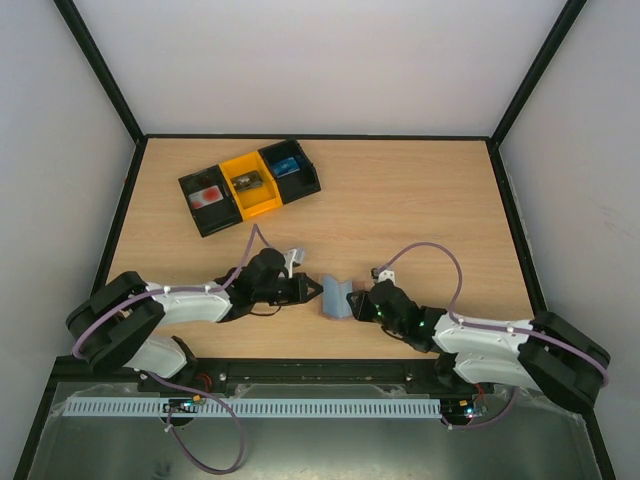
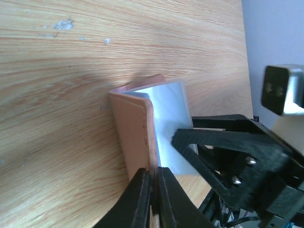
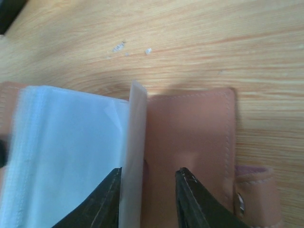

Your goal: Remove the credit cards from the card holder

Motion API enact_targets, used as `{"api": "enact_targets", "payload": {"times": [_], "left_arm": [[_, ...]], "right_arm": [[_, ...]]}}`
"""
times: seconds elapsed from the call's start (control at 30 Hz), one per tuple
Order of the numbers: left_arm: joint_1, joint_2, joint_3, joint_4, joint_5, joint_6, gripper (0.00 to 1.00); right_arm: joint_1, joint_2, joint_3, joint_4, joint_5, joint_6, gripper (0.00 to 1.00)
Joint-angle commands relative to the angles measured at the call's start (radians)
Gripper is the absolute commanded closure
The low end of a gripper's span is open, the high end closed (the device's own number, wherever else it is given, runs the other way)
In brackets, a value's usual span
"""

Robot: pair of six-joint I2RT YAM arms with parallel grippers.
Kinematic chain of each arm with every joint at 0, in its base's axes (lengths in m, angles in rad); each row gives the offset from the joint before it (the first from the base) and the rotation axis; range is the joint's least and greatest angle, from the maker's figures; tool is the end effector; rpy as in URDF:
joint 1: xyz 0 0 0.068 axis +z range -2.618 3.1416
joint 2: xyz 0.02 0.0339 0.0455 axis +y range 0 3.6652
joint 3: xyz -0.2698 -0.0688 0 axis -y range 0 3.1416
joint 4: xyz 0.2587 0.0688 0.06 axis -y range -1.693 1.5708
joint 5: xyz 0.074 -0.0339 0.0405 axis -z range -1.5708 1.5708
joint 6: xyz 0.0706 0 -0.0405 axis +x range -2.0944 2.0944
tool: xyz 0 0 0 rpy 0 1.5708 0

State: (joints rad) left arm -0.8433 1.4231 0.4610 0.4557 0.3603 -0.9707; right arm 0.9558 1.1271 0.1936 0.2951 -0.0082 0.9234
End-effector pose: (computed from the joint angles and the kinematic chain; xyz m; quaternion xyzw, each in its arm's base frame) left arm 0.1809 -0.2406 0.1345 0.0368 0.8518 -0.4883 0.1860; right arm 0.1279 0.1820 0.0988 -0.0163 0.8931 0.3650 0.2623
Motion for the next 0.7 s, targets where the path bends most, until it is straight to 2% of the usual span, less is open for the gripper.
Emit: {"api": "enact_targets", "payload": {"times": [0.0, 0.13, 0.27, 0.67], "left_arm": [[-0.006, 0.005, 0.028, -0.031, -0.008, 0.028, 0.94], [-0.007, -0.01, 0.026, -0.049, -0.014, 0.033, 0.97], [-0.01, -0.017, 0.021, -0.056, -0.012, 0.036, 0.97], [-0.022, -0.014, 0.016, -0.065, -0.011, 0.037, 0.97]], "right_arm": [[0.004, -0.108, 0.039, -0.145, 0.051, 0.005, 0.67], [0.004, -0.195, 0.074, -0.22, 0.026, 0.009, 0.61], [0.003, -0.235, 0.086, -0.195, -0.045, 0.03, 0.59], [0.025, -0.119, 0.117, -0.086, -0.089, 0.021, 0.53]]}}
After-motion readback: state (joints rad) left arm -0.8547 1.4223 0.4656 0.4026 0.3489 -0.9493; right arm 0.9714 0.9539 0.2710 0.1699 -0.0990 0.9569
